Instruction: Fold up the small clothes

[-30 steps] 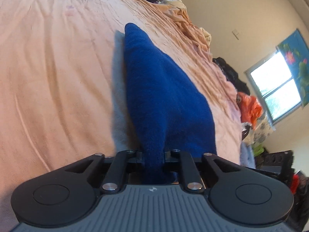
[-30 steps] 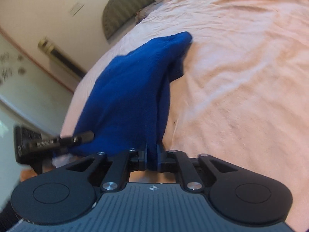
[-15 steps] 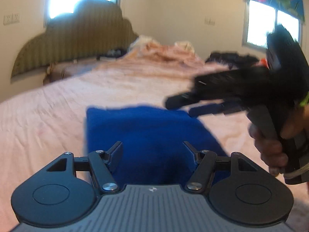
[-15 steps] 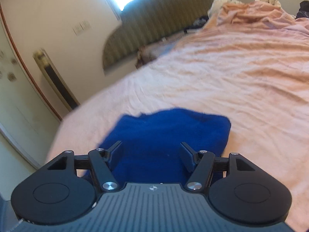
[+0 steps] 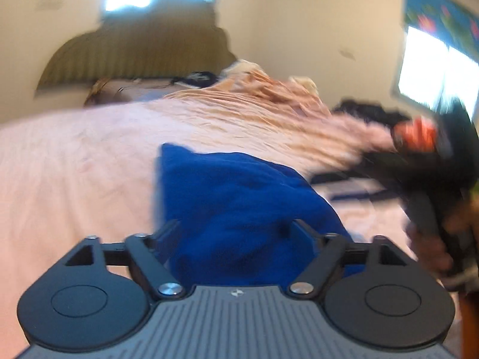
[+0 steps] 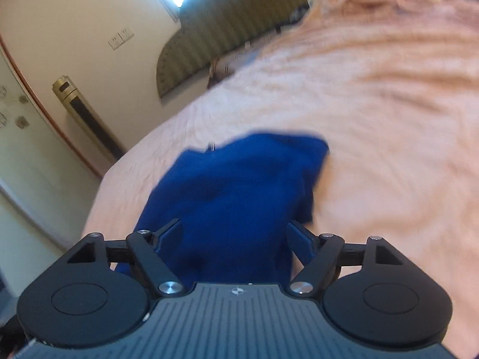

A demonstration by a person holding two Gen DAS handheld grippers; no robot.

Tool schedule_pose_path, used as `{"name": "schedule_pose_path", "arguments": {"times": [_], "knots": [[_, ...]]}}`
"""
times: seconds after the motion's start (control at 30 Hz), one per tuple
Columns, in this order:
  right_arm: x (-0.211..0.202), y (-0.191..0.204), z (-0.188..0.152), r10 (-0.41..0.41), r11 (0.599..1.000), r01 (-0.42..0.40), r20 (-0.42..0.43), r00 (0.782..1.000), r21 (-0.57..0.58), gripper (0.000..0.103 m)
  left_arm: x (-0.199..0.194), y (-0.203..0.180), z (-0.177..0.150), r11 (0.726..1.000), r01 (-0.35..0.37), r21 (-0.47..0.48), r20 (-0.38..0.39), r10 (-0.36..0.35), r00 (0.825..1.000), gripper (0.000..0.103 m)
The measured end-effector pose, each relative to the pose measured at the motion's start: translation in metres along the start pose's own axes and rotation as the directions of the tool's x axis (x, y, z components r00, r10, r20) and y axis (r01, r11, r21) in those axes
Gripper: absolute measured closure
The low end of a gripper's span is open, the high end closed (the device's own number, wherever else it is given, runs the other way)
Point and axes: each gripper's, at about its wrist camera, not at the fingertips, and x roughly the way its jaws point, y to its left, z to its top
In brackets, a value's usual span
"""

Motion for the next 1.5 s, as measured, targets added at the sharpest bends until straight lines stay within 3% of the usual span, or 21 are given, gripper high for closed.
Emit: {"name": "schedule_pose_path", "arguments": {"times": [0.1,0.23,0.27,0.3,0.33,0.37,0.4,0.43,0.47,0.63,0.73,0.97,1.13,1.27,1.37,1.4,1.43,1.5], "knots": [[-0.005,-0.02,-0.018,0.078,0.995,-0.068,-0.128,0.989,0.077,0.033,0.0,0.038,-0.009,0.973,0.037,-0.227,-0.1,-0.061,0.993,0.019],[0.0,-0.028,-0.024,0.152,0.983,-0.131,-0.174,0.973,0.127,0.033,0.012,0.065,-0.017,0.872,0.176,-0.456,-0.115,-0.254,0.96,0.02],[0.003,-0.03,-0.024,0.183,0.975,-0.155,-0.18,0.967,0.161,0.041,0.018,0.069,-0.018,0.844,0.2,-0.498,-0.113,-0.291,0.95,0.021],[0.007,-0.032,-0.022,0.203,0.969,-0.168,-0.19,0.961,0.182,0.045,0.021,0.071,-0.017,0.839,0.191,-0.509,-0.115,-0.286,0.951,0.024],[0.011,-0.031,-0.021,0.215,0.966,-0.178,-0.199,0.956,0.189,0.048,0.025,0.07,-0.014,0.843,0.18,-0.506,-0.13,-0.281,0.951,0.027],[0.013,-0.029,-0.022,0.21,0.968,-0.174,-0.207,0.956,0.18,0.062,0.028,0.068,-0.012,0.849,0.172,-0.5,-0.144,-0.277,0.95,0.032],[0.016,-0.028,-0.021,0.189,0.974,-0.154,-0.216,0.958,0.169,0.076,0.031,0.066,-0.01,0.857,0.156,-0.491,-0.164,-0.267,0.95,0.051],[0.019,-0.028,-0.021,0.171,0.978,-0.138,-0.225,0.959,0.157,0.078,0.035,0.064,-0.008,0.872,0.124,-0.474,-0.2,-0.243,0.949,0.071],[0.019,-0.027,-0.021,0.179,0.978,-0.149,-0.221,0.959,0.148,0.085,0.036,0.06,-0.007,0.892,0.088,-0.444,-0.222,-0.205,0.953,0.077],[0.013,-0.016,-0.026,0.148,0.988,-0.135,-0.204,0.968,0.077,0.086,0.034,0.049,-0.004,0.928,0.035,-0.371,-0.255,-0.138,0.957,0.087],[0.01,-0.017,-0.022,0.159,0.986,-0.145,-0.205,0.966,0.082,0.086,0.032,0.044,-0.002,0.93,0.021,-0.366,-0.263,-0.125,0.957,0.088],[-0.011,-0.018,-0.01,0.195,0.981,-0.189,-0.218,0.956,0.049,0.086,0.009,0.033,0.005,0.93,0.076,-0.359,-0.248,-0.174,0.953,0.089],[-0.005,-0.036,-0.021,0.165,0.984,-0.146,-0.231,0.959,0.097,0.084,0.017,0.033,-0.014,0.943,0.033,-0.331,-0.308,-0.141,0.941,0.089],[-0.021,-0.043,-0.021,0.131,0.981,-0.112,-0.114,0.985,0.159,0.055,0.002,0.035,-0.011,0.947,0.014,-0.32,-0.263,-0.103,0.959,0.083],[-0.05,-0.029,-0.007,0.044,0.996,-0.049,0.071,0.996,0.073,0.055,-0.029,0.016,0.002,0.99,-0.078,-0.119,-0.135,0.061,0.989,0.069],[-0.052,-0.021,-0.001,0.031,0.999,-0.036,0.111,0.993,0.041,0.055,-0.035,0.005,0.005,0.994,-0.106,-0.039,-0.077,0.102,0.992,0.055],[-0.049,-0.014,0.006,0.03,0.999,-0.034,0.128,0.991,0.024,0.055,-0.037,-0.006,0.009,0.994,-0.111,0.025,-0.034,0.111,0.993,0.037],[-0.029,0.0,0.021,0.051,0.998,-0.054,0.111,0.993,0.021,0.049,-0.028,-0.025,0.012,0.992,-0.069,0.11,0.007,0.069,0.998,0.032]]}}
